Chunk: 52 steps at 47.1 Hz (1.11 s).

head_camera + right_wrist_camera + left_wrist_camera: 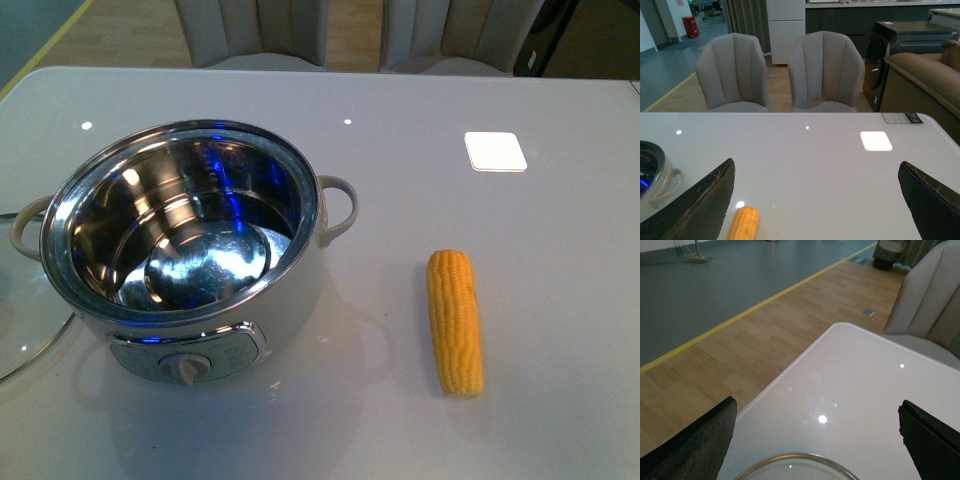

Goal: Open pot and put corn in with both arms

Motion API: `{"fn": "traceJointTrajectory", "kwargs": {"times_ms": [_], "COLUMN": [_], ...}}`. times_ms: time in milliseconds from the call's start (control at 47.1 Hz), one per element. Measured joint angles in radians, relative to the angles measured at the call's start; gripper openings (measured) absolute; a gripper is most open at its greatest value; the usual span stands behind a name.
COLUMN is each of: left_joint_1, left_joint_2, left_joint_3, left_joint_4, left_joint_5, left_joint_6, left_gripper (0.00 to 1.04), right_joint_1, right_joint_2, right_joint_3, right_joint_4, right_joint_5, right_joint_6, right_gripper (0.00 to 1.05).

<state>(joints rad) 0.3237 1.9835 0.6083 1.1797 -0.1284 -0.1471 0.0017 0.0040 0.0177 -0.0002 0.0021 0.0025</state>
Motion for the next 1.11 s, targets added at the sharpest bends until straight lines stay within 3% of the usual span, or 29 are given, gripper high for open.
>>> {"fn": "traceJointTrajectory", "kwargs": {"times_ms": [213, 446, 829, 935, 1105], "left_joint_1": [-0.005, -0.026, -0.032, -0.035, -0.091], "left_joint_2": [-0.297, -0.539, -0.568, -0.557, -0.734], "left_joint_3": [-0.142, -0.31, -0.325, -0.396, -0.457], "left_joint_4": [-0.128, -0.228, -0.231, -0.005, -0.096], "left_joint_5": [0.094, 0.133, 0.137, 0.384, 0.351], "left_joint_6": [-0.014, -0.054, -0.068, 0.06, 0.118], "left_gripper": [0.98, 0.98, 0.98, 0.77, 0.5], "right_joint_1": [0.0, 0.0, 0.0, 0.0, 0.0], "right_joint_2": [0.0, 0.0, 0.0, 0.0, 0.0], "right_joint_3": [0.0, 0.0, 0.0, 0.0, 0.0], "right_joint_4": [0.0, 0.0, 0.0, 0.0, 0.0], "right_joint_5": [0.0, 0.0, 0.0, 0.0, -0.001], "right_joint_6": [0.0, 0.0, 0.0, 0.0, 0.0], "right_gripper": [0.96, 0.96, 0.96, 0.96, 0.96]}}
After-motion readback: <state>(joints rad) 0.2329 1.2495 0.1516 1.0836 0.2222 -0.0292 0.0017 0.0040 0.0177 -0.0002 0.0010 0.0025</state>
